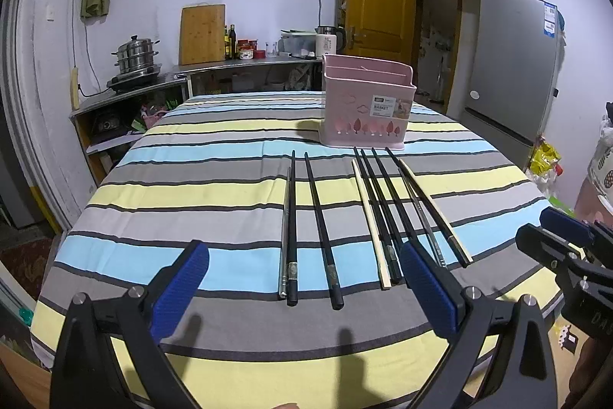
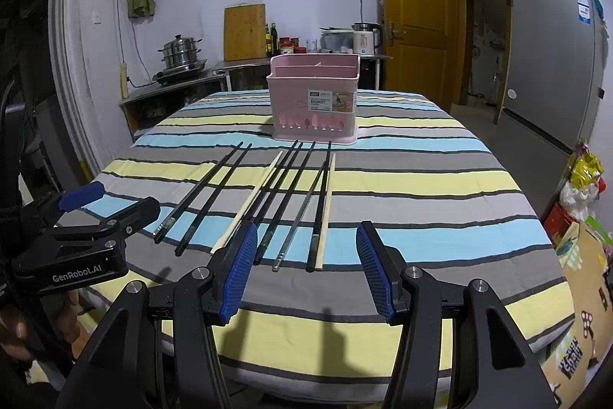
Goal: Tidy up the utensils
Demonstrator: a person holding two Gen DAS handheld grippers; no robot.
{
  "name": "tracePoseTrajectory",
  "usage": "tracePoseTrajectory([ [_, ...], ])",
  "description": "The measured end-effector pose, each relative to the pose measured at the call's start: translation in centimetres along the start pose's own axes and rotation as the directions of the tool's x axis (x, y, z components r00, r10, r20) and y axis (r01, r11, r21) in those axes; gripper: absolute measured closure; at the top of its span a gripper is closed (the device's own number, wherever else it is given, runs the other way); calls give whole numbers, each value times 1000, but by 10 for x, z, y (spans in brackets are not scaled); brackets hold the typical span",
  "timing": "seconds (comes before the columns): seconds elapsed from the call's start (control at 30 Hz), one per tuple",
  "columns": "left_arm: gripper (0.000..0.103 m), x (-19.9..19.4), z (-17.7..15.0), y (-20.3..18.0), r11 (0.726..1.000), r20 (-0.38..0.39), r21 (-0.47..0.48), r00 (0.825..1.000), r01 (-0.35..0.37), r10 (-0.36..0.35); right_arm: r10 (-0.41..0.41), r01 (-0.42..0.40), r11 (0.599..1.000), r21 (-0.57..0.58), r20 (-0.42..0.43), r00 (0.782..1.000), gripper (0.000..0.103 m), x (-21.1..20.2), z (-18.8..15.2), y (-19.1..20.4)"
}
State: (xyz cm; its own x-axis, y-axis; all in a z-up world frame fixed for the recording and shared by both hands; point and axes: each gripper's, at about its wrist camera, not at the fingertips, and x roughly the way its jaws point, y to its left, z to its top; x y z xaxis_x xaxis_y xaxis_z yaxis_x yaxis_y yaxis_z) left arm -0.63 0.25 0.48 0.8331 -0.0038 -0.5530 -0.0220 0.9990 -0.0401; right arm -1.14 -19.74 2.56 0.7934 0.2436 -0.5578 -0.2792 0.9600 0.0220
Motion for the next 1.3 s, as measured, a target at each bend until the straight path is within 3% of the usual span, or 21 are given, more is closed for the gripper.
tracePoseTrajectory([
  [1.3, 2, -3, 2, -4, 1000, 3, 6, 1000, 4, -4, 1, -1, 1000, 2, 4, 1000, 48, -1, 1, 0],
])
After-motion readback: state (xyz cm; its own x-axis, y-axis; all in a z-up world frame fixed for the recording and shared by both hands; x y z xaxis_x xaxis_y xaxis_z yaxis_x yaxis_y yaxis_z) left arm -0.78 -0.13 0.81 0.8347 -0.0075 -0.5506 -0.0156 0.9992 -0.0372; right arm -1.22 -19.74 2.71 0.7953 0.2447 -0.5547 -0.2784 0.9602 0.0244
